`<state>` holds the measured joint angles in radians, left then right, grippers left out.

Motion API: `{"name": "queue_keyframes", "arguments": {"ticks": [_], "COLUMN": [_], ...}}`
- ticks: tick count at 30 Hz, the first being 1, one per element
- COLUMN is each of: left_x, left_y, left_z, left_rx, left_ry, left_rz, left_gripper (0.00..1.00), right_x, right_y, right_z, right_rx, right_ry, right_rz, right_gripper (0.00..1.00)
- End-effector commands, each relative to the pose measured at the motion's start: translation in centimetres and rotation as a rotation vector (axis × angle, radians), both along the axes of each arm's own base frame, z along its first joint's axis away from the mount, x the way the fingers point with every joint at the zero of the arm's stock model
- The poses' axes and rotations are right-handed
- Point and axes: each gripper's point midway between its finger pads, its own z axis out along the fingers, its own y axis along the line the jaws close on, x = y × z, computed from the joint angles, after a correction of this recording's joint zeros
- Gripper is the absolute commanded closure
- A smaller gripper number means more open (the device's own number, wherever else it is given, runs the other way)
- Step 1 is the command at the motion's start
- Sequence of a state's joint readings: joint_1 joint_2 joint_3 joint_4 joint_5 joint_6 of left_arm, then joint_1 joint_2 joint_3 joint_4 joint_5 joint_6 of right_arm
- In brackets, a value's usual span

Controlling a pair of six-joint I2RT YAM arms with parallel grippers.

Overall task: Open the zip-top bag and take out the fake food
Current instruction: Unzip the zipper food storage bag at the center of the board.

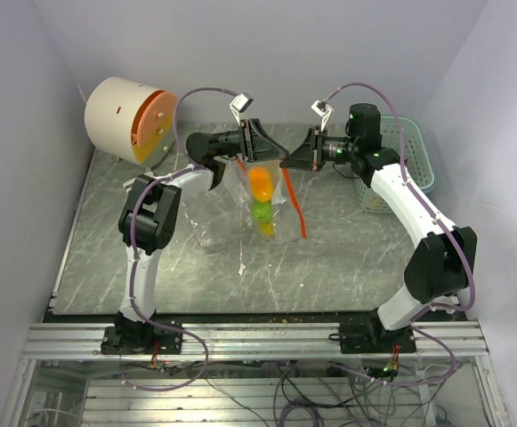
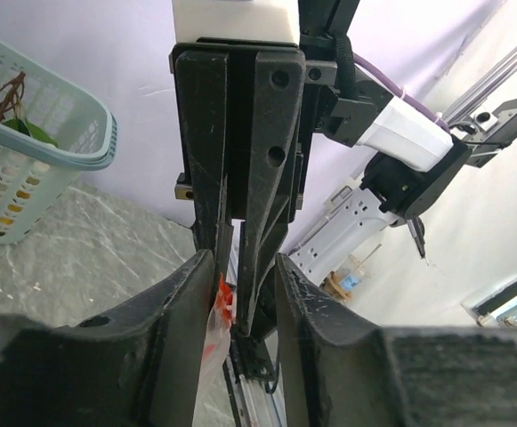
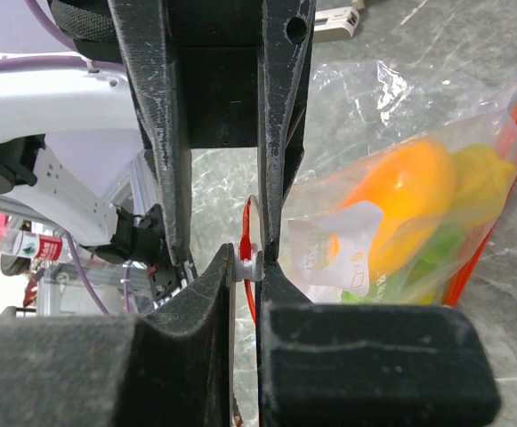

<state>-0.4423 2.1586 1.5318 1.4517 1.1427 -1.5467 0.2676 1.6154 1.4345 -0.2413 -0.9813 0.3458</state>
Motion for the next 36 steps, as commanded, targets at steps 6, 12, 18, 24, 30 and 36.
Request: {"name": "queue_keyframes", "arguments": {"ticks": [6, 12, 18, 24, 30, 36], "left_x": [-4.0, -2.4, 0.8, 4.1, 7.1, 8.8], "left_y": [1.4, 1.8, 3.9, 7.4, 12.2, 15.5], "left_z": [1.6, 2.2, 3.8, 5.5, 6.8, 7.6], "left_rx": [-0.077, -0.114, -0.173, -0.218, -0.249, -0.27], "left_ry": [-0.28, -0.229, -0.201, -0.199, -0.204, -0.208], "left_rz": [-0.038, 0.008, 0.102, 0.206, 0.332, 0.408], "left_gripper": [0.93, 0.93, 0.93, 0.93, 0.93, 0.93], "right_x": [0.8, 0.6, -0.3, -1.7, -3.2, -5.1], "right_y": [0.1, 0.0, -0.2, -0.9, -1.9, -2.7], "right_z": [1.7, 1.4, -0.6, -3.6, -5.8, -7.4], "right_rx": [0.03, 0.028, 0.008, -0.031, -0.092, -0.125], "right_ry": [-0.048, -0.037, -0.001, 0.049, 0.08, 0.114], "right_rz": [-0.017, -0.022, -0.027, -0.045, -0.054, -0.069], "right_gripper": [1.0, 1.0, 1.0, 1.0, 1.0, 1.0]}}
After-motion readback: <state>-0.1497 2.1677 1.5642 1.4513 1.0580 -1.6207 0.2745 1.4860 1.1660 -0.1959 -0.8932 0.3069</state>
